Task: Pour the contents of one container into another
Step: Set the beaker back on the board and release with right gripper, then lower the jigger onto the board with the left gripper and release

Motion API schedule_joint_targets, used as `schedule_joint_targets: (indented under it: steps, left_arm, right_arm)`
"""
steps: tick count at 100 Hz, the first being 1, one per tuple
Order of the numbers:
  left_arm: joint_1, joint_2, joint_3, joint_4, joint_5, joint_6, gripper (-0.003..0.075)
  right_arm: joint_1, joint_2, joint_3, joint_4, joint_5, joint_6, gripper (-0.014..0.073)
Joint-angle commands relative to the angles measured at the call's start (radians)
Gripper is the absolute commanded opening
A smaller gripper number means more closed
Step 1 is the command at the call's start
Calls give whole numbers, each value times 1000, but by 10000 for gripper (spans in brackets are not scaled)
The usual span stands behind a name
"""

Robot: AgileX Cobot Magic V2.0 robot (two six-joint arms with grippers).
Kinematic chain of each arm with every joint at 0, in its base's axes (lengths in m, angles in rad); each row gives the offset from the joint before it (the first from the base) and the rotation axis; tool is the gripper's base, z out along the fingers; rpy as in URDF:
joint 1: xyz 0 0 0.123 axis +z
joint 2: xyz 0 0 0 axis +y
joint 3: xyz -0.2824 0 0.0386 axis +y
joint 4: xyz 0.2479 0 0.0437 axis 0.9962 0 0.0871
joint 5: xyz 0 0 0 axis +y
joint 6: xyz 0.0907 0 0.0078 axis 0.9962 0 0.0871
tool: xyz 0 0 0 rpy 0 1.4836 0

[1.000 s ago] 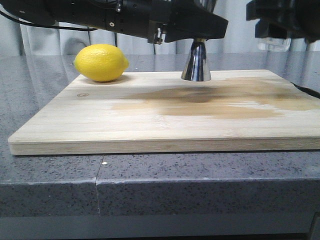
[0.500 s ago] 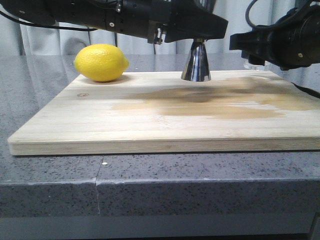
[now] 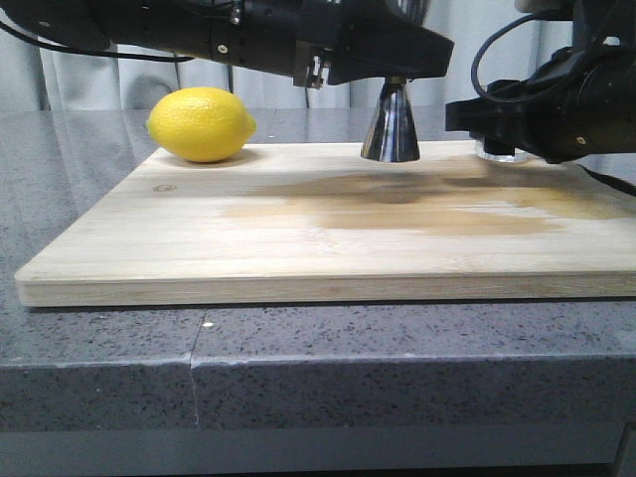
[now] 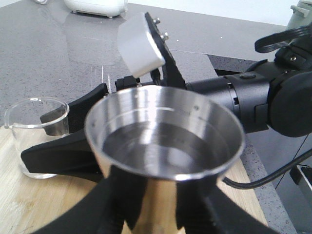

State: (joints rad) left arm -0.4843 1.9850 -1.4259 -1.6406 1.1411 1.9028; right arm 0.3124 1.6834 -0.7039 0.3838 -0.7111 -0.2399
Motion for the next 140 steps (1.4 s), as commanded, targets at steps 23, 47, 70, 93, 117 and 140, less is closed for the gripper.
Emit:
schedule_joint_targets:
  steps: [23,47,70,93,117,140]
  left_arm:
    - [-9,-49,-32,-83,52,3,221]
    - [-9,-49,-32,-83,52,3,221]
    - [-9,-49,-32,-84,52,3,220]
    - [-9,-49,-32,-86,51,3,220]
    - [13,-43,-32,-86,51,63,220]
    - [57,-16,-32,-95,85,80,221]
  right_arm:
    - [-1,-87,-21,-22,-7,1,594]
    - [-3,-263,12,-22,155,-44,594]
    - [-5,-453,123,-22,155,-67,594]
    - [-5,-602,203,-22,181,-106,594]
    - [-5,-655,222,-22,189,-107,594]
    - [-5,-655,222,-22,187,-108,594]
